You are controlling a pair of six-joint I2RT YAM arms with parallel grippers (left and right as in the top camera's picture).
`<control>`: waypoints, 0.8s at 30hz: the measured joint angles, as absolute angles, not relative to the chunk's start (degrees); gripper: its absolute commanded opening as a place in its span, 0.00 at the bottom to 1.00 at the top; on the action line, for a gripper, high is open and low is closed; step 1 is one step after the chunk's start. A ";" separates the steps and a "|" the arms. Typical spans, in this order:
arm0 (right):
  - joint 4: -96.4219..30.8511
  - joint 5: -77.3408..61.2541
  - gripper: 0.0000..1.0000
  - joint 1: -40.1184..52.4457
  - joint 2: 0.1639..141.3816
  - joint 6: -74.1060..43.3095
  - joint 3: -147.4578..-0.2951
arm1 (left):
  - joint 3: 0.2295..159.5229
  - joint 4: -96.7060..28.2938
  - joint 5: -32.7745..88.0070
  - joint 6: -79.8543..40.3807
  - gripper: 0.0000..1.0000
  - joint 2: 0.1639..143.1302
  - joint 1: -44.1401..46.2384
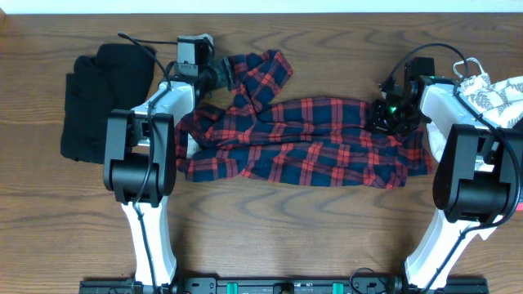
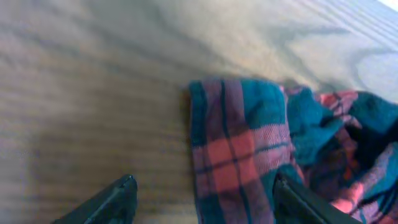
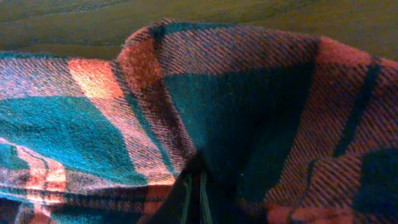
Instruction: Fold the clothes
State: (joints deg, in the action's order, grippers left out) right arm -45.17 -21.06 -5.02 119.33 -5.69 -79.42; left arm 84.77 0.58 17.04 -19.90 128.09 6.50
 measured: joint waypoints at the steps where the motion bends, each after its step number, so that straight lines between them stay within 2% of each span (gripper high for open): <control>1: -45.17 -21.06 0.07 -5.02 119.33 -5.69 -79.42 | 84.79 -0.01 17.41 -20.56 0.70 128.09 6.48; 8: -45.19 -21.02 0.06 -5.02 119.33 -5.67 -79.42 | 85.47 -2.61 18.90 -21.89 0.66 128.03 6.52; 13: -45.17 -20.93 0.06 -5.04 119.33 -5.67 -79.42 | 85.47 -3.20 20.64 -23.68 0.43 128.05 7.75; 17: -45.19 -20.93 0.06 -5.04 119.33 -5.67 -79.42 | 85.36 -2.70 23.16 -26.20 0.11 128.70 9.54; 18: -45.17 -20.93 0.05 -5.04 119.33 -5.67 -79.42 | 85.36 -2.42 23.75 -27.09 0.07 128.99 9.89; 24: -45.21 -20.88 0.05 -5.04 119.33 -5.67 -79.42 | 85.08 1.13 25.56 -28.58 0.06 129.78 9.72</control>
